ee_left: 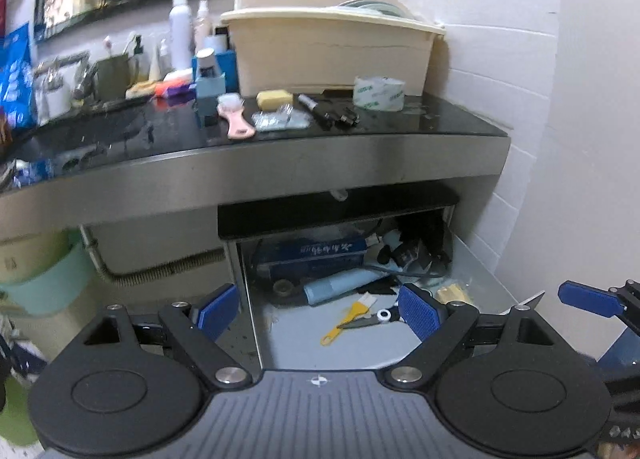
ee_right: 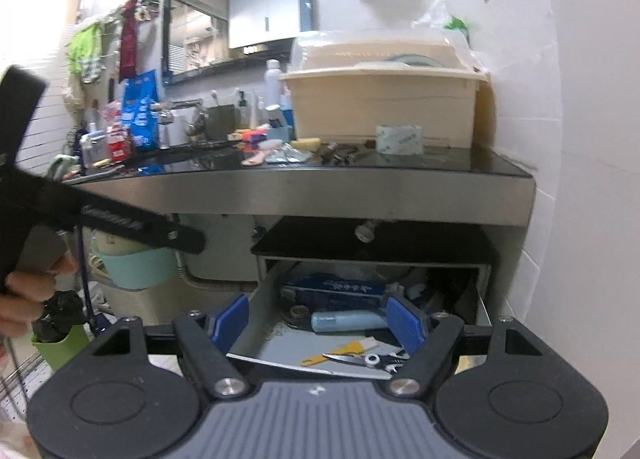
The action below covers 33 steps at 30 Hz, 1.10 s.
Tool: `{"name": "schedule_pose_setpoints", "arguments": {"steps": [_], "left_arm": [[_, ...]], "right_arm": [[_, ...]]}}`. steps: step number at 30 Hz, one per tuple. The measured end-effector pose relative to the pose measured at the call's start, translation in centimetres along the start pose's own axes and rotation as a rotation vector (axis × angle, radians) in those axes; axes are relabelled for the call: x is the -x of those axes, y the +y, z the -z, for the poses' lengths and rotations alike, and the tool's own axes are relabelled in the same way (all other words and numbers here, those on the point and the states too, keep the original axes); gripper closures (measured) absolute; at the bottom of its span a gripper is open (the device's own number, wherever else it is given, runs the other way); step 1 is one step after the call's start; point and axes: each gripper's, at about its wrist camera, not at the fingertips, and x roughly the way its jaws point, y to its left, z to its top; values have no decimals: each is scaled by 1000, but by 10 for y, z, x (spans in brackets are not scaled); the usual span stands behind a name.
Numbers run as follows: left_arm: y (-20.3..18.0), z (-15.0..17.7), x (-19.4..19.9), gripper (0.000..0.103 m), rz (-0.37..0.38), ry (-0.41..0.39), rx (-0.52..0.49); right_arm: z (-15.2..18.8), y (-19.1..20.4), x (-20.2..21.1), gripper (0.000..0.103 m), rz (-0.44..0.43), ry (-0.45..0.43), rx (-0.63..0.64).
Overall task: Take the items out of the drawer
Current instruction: 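Move the right gripper to the drawer's silver handle and grasp it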
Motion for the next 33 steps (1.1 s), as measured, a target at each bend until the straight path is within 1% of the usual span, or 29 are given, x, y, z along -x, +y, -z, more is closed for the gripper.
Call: {"name": "schedule_pose_setpoints", "arguments": {"steps": [5, 9, 18, 19, 20, 22, 24, 25, 27, 29, 33], "left_arm": [[1, 18, 5, 16, -16, -19, 5], [3, 26, 6, 16, -23, -29, 6], [5, 43, 6, 16, -29, -24, 41], [4, 45, 6, 16, -29, -24, 38], [4, 47, 6, 16, -28, -24, 37], [3, 48, 5, 16, -15, -15, 45], [3, 50, 2, 16, 3, -1, 49], [2, 50, 0, 16, 2, 4, 46], [1, 51, 0, 16, -8, 2, 39], [0, 51, -1, 16, -9, -1, 36], [1, 51, -2, 16, -8, -1, 37]], "right_arm": [[10, -2, -9, 27, 32, 32, -16], [18, -3, -16, 27, 58, 58, -29], [38, -7, -30, 29, 103, 120, -72], [40, -7, -31, 31, 109, 124, -75], [42, -8, -32, 39, 114, 126, -77], [45, -10, -35, 49, 123, 133, -78], [49, -12, -40, 59, 128, 140, -86], [51, -12, -44, 62, 124, 149, -89], [54, -13, -52, 79, 118, 167, -94], [57, -14, -61, 85, 111, 184, -99], [64, -15, -79, 89, 107, 224, -103]]}}
